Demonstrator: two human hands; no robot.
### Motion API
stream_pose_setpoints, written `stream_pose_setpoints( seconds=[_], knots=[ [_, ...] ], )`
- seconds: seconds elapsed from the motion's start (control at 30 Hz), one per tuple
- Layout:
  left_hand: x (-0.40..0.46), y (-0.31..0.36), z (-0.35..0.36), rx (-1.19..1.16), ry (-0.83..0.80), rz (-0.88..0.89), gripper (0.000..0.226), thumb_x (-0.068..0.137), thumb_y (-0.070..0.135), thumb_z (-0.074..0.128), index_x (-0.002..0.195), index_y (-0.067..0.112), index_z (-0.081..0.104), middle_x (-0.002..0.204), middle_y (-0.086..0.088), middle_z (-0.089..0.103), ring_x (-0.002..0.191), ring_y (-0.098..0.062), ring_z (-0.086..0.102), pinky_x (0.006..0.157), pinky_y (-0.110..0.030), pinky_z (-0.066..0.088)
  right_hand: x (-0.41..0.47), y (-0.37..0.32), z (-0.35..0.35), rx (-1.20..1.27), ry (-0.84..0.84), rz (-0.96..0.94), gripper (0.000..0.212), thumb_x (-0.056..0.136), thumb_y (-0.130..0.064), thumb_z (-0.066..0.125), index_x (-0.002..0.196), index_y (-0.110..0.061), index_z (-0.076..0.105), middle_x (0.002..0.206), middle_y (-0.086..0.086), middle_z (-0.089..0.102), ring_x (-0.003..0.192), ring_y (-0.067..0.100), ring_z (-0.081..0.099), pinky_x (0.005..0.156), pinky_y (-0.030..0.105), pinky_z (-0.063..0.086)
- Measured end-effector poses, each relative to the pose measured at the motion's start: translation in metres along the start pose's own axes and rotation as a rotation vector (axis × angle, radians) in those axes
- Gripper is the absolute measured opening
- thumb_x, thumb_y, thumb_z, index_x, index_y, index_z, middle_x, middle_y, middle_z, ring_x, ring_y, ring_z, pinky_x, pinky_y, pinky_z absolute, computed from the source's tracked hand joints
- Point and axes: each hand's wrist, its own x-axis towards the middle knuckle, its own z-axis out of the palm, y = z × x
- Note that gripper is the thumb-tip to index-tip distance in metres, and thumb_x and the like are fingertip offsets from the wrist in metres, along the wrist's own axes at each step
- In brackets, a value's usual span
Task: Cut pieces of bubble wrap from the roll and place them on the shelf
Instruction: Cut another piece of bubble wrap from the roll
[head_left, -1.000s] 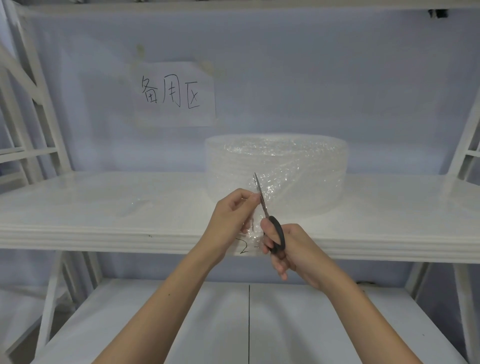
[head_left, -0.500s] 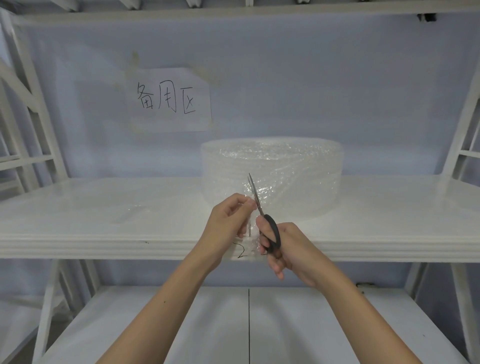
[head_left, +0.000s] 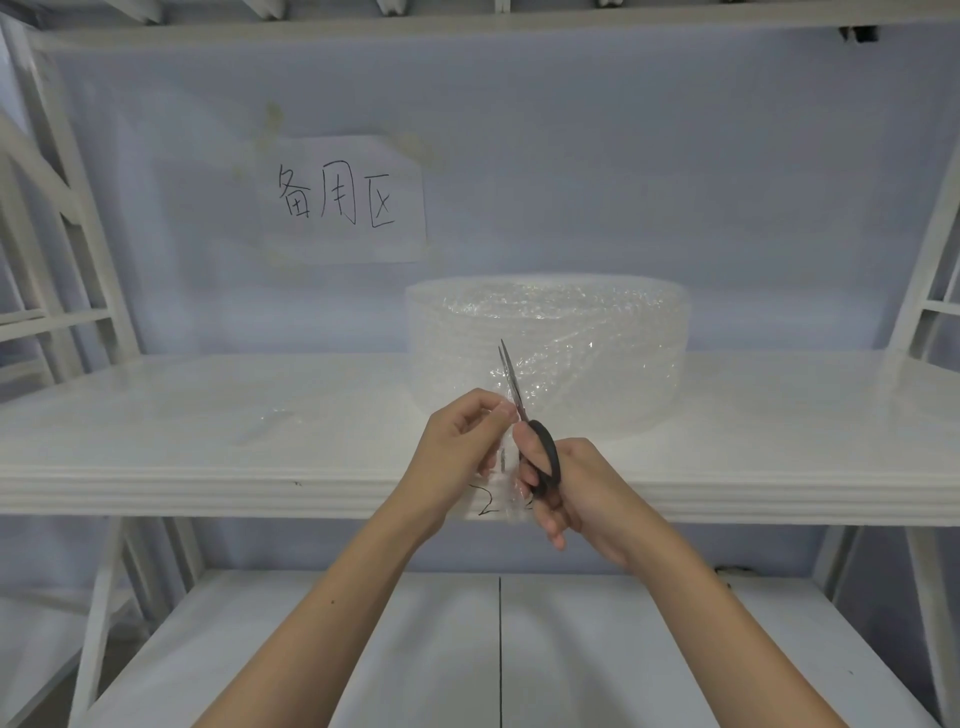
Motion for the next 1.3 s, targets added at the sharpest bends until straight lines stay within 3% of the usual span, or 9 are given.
stream_pose_setpoints(
  seconds=[0.4,0.6,1.3],
  knots=[
    [-0.0012,0.0011,-0.0001,-0.004,-0.005,-0.003,0.023,0.096,0.020,0.060,0.074,0.023,0.066,0.067,-0.011,0.048,0.051,-0.011,0.042,0.050,-0.021,0.038,-0.0003,0.0001,-0.0003,-0.011,0.010,-0.002,0.055,0.071,-0.064,0.058,0.060,-0.011,0.046,0.058,-0.001,0.056,0.032,0.018,0.041,0.035,0.023,0.034],
    [-0.0020,0.0012,0.0001,0.026,-0.008,-0.007,0.020,0.096,0.016,0.059,0.077,0.019,0.067,0.054,0.006,0.048,0.050,-0.008,0.041,0.049,-0.017,0.037,-0.0010,-0.0058,0.0011,0.013,-0.010,-0.002,0.062,0.067,-0.071,0.056,0.059,-0.011,0.046,0.060,0.005,0.054,0.031,0.017,0.043,0.032,0.021,0.036],
    [-0.0018,-0.0007,-0.0016,0.048,-0.013,-0.015,0.014,0.093,0.013,0.062,0.080,0.013,0.068,0.056,0.006,0.050,0.049,-0.008,0.041,0.050,-0.017,0.037,0.0004,-0.0082,-0.0033,0.005,-0.008,-0.015,0.057,0.069,-0.067,0.058,0.059,-0.011,0.048,0.062,0.004,0.053,0.032,0.015,0.042,0.034,0.022,0.035]
  ],
)
